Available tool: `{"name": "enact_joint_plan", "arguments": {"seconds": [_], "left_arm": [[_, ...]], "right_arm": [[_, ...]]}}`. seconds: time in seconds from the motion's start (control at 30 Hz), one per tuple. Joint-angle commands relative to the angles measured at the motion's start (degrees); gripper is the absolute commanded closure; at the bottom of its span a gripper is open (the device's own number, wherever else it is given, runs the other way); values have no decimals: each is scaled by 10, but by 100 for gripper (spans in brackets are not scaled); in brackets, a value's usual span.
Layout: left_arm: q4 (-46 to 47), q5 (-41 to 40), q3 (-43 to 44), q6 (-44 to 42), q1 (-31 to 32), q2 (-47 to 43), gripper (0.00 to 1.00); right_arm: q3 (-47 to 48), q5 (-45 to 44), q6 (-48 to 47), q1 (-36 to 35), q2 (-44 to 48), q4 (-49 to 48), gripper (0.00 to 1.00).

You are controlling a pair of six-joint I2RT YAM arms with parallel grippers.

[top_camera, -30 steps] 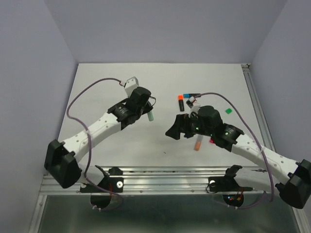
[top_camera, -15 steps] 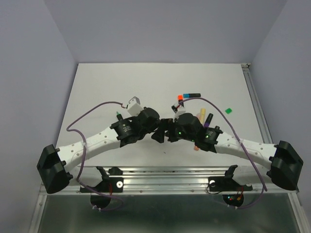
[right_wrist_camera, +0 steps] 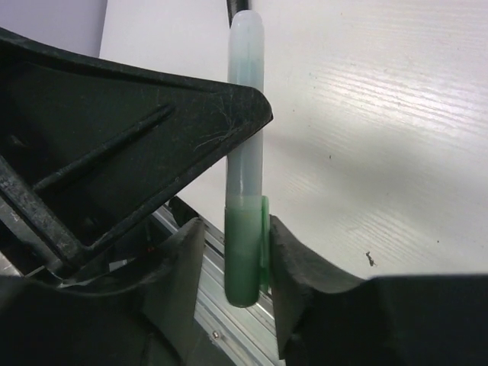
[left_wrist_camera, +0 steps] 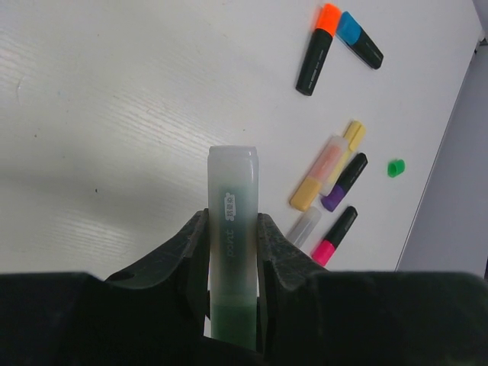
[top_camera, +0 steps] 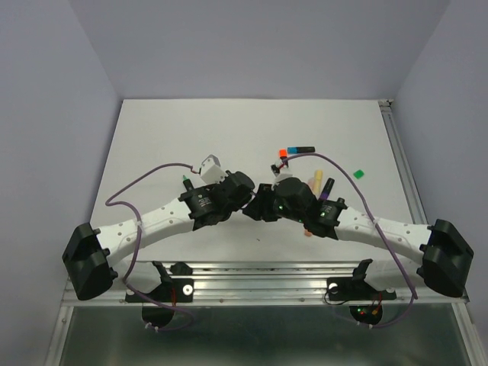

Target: Open the pen caps

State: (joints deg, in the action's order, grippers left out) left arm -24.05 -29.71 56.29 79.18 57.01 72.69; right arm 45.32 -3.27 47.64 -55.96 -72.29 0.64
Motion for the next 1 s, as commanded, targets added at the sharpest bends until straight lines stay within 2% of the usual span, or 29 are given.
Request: {"name": "enact_joint_plan", "arguments": {"seconds": [0.0, 0.03, 0.07, 0.1, 0.13, 0.17, 0.3, 0.4, 0.47, 0.57, 0.63, 0.73, 0.87, 0.93, 0.97], "left_arm": [[-9, -27, 25, 9, 5, -4, 100], [-8, -30, 25, 8, 5, -4, 100], [-8, -31, 24, 7, 5, -3, 100], [-8, -32, 24, 7, 5, -4, 100], [-8, -36, 23, 8, 5, -3, 100], [-8, -39, 22, 9, 5, -4, 100], [2, -73, 21, 5, -4, -4, 100], [24, -99, 22, -27, -30, 4, 100], [48, -112, 18, -40, -66, 12, 100], [97, -111, 8, -76, -138, 32, 100], [120, -68, 14, -109, -196, 50, 100], [125, -110, 39, -128, -214, 68, 100], [112, -116, 69, -154, -238, 79, 100], [128, -101, 73, -209, -247, 79, 100], [134, -95, 71, -231, -248, 79, 100]], "right_arm": [[36, -8, 20, -5, -1, -13, 62], [35, -6, 22, -5, -2, -13, 67], [36, -7, 27, -5, -3, -9, 80], [36, -6, 27, -5, -5, -9, 80], [37, -4, 27, -5, -4, -9, 93], [36, 0, 30, -5, -3, -9, 99], [28, 29, 32, -5, 0, -10, 99], [11, 111, 34, -5, 7, -45, 99], [-13, 176, 42, -5, 13, -81, 99], [-49, 228, 51, -11, 20, -116, 99], [-65, 235, 54, -13, 24, -118, 99], [-79, 238, 55, -20, 30, -114, 99], [-96, 237, 57, -24, 50, -108, 99], [-82, 190, 41, -24, 65, -59, 99], [-72, 138, 40, -23, 70, -9, 99]]}}
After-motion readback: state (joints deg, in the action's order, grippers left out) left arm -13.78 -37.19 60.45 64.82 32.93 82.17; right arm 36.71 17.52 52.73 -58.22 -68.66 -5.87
